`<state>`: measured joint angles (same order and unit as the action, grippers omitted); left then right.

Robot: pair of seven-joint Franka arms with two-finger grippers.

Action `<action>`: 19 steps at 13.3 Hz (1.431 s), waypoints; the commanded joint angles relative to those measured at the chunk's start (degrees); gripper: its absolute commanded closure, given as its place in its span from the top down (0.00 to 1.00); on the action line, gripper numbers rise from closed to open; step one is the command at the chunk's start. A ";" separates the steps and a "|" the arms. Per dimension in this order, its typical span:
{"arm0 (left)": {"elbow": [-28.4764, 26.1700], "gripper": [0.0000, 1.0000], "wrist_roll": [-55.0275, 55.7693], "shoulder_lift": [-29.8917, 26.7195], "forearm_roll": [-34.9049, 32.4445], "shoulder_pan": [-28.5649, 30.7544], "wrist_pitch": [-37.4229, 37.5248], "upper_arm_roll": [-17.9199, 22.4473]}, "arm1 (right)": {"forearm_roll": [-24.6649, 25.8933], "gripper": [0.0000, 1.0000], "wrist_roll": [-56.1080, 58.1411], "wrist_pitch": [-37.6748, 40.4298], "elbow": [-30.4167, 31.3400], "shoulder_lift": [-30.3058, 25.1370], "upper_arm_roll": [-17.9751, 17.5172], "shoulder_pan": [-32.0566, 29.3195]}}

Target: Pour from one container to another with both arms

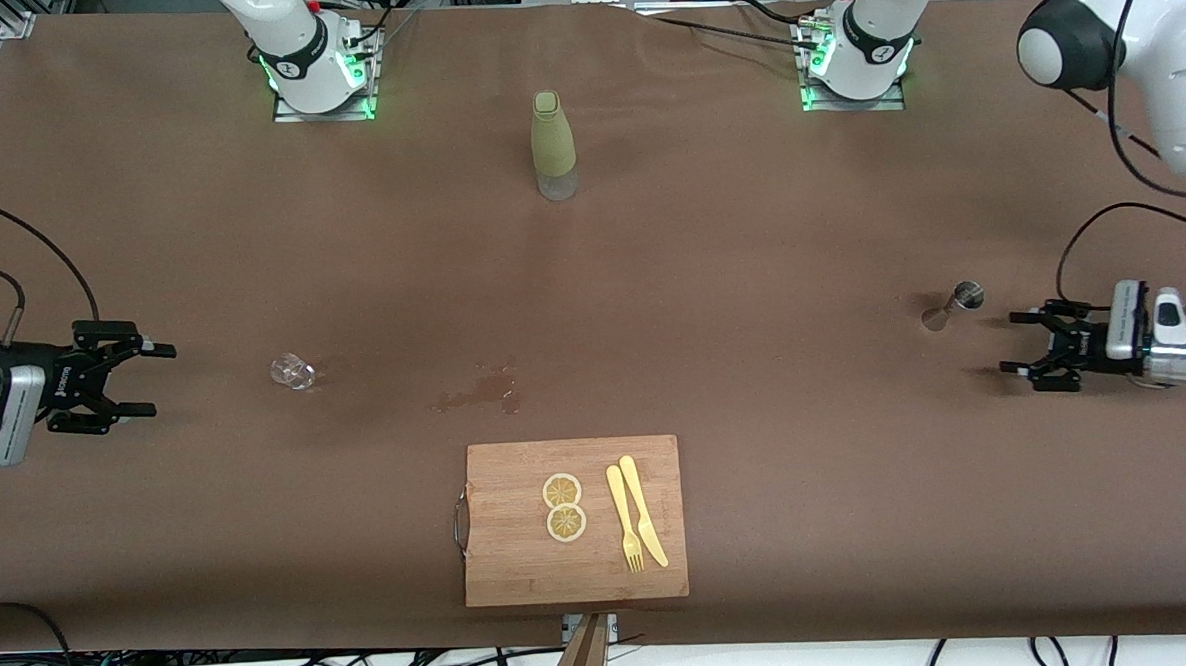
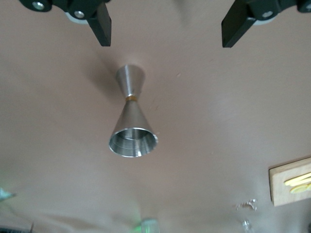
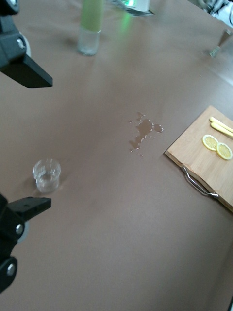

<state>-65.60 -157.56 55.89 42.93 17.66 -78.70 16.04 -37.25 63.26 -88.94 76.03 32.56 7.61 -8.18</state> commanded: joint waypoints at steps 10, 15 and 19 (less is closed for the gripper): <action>-5.51 1.00 19.00 -23.27 -21.81 -3.94 -11.73 -4.18 | 29.84 1.00 -61.75 6.83 1.05 -16.11 -15.17 2.82; -8.84 1.00 46.31 -33.71 -33.60 -10.27 -13.50 -4.27 | 35.92 1.00 -58.25 12.12 1.75 -21.22 -14.30 2.65; -12.35 1.00 71.89 -41.19 -41.08 -16.24 -12.88 -4.27 | 39.78 1.00 -58.60 11.86 3.42 -26.22 -12.54 2.38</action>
<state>-72.53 -95.98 19.96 5.51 3.87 -90.80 11.83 -0.30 3.72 -76.89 76.90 10.47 -5.22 -5.37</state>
